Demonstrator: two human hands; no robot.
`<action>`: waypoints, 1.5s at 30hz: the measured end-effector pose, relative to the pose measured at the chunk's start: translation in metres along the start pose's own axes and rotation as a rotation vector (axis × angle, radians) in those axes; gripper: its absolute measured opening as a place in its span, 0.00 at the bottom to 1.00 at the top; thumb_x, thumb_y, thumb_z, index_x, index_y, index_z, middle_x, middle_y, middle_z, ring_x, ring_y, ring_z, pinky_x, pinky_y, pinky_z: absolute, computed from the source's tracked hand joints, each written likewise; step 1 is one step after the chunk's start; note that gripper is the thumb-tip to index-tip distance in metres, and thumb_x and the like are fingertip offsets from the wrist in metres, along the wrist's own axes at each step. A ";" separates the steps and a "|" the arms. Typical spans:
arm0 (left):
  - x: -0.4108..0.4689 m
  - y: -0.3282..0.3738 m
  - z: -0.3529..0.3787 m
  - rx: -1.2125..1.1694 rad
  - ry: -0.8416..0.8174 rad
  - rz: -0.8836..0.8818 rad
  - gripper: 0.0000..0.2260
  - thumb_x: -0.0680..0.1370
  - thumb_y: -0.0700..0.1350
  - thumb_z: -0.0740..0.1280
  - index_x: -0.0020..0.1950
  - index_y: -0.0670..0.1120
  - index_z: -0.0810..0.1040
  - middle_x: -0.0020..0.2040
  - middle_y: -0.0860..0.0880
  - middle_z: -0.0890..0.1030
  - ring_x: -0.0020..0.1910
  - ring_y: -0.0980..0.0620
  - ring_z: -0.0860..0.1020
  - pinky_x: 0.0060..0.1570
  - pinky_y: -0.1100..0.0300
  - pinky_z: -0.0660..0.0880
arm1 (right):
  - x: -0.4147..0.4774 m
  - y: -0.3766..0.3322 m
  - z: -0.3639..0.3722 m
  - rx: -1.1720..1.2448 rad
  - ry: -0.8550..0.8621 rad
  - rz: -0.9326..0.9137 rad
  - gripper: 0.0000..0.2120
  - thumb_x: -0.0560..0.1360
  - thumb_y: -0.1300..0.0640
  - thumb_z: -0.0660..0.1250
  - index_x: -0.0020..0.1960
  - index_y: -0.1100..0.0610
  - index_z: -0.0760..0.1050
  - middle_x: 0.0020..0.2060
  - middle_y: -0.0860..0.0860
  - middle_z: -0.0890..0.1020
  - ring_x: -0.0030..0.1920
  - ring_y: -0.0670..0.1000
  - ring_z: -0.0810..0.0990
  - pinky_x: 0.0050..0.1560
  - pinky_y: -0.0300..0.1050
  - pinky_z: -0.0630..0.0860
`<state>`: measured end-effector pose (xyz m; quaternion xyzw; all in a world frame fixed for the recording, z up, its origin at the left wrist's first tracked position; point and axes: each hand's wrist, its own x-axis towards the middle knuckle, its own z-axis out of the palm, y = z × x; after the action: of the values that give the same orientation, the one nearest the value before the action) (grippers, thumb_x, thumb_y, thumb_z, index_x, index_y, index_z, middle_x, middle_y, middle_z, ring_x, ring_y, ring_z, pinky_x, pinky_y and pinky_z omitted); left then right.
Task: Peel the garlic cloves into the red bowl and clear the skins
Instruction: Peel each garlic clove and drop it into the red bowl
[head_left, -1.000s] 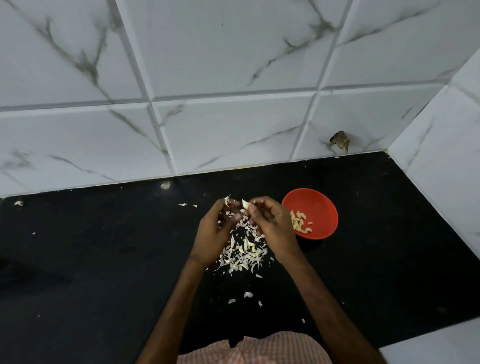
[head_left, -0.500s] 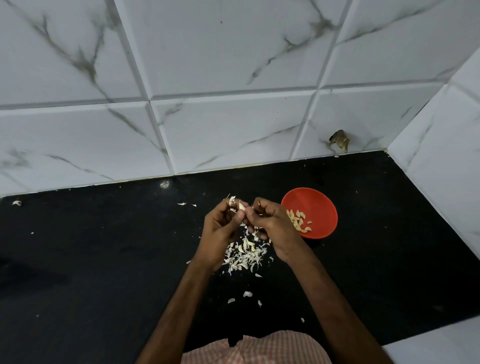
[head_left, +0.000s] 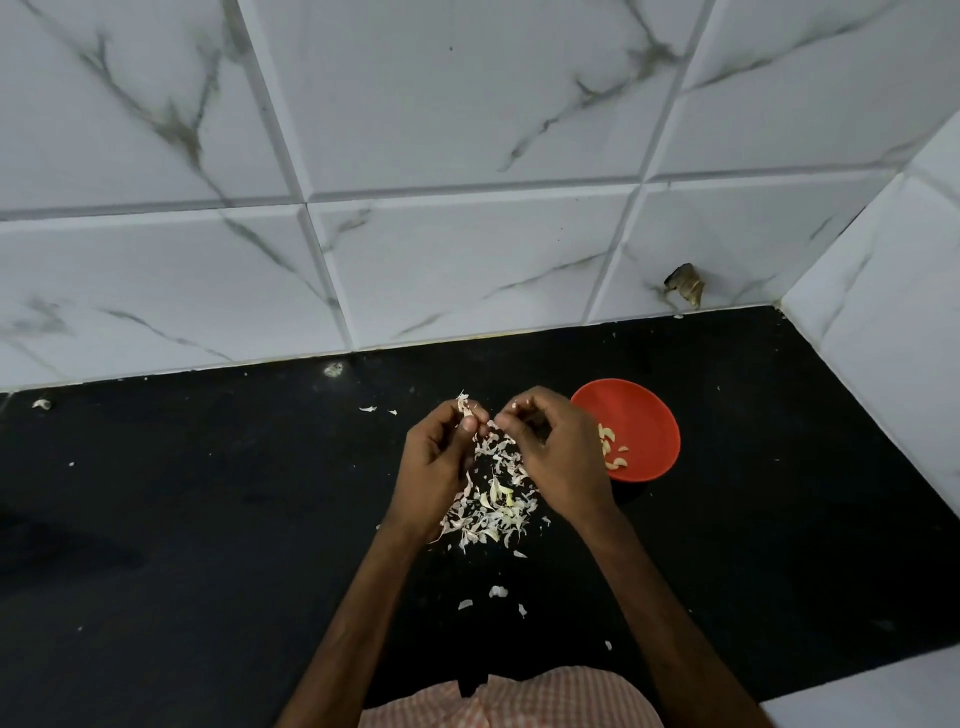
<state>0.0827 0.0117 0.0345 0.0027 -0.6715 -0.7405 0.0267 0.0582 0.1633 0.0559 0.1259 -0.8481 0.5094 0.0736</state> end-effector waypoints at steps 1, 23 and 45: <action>0.000 0.001 0.001 0.002 0.010 -0.007 0.07 0.85 0.40 0.60 0.53 0.40 0.77 0.39 0.52 0.75 0.28 0.58 0.65 0.26 0.64 0.63 | 0.001 0.000 -0.001 0.025 0.012 -0.012 0.03 0.77 0.59 0.72 0.48 0.58 0.80 0.41 0.46 0.83 0.44 0.45 0.82 0.45 0.39 0.78; 0.000 -0.004 0.017 -0.316 0.179 -0.305 0.16 0.84 0.50 0.61 0.38 0.47 0.78 0.27 0.53 0.59 0.24 0.58 0.55 0.22 0.64 0.52 | -0.008 0.011 0.024 0.300 0.035 0.168 0.06 0.82 0.57 0.66 0.55 0.51 0.80 0.48 0.46 0.85 0.48 0.47 0.84 0.40 0.46 0.82; 0.002 -0.014 0.003 -0.391 0.133 -0.240 0.10 0.83 0.37 0.63 0.60 0.39 0.82 0.53 0.41 0.85 0.46 0.49 0.82 0.40 0.59 0.80 | -0.011 0.012 0.031 0.068 0.116 -0.038 0.07 0.78 0.62 0.71 0.55 0.58 0.81 0.50 0.49 0.81 0.51 0.44 0.81 0.49 0.36 0.77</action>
<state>0.0805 0.0160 0.0209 0.1261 -0.5071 -0.8524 -0.0172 0.0653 0.1427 0.0278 0.1147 -0.8220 0.5430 0.1281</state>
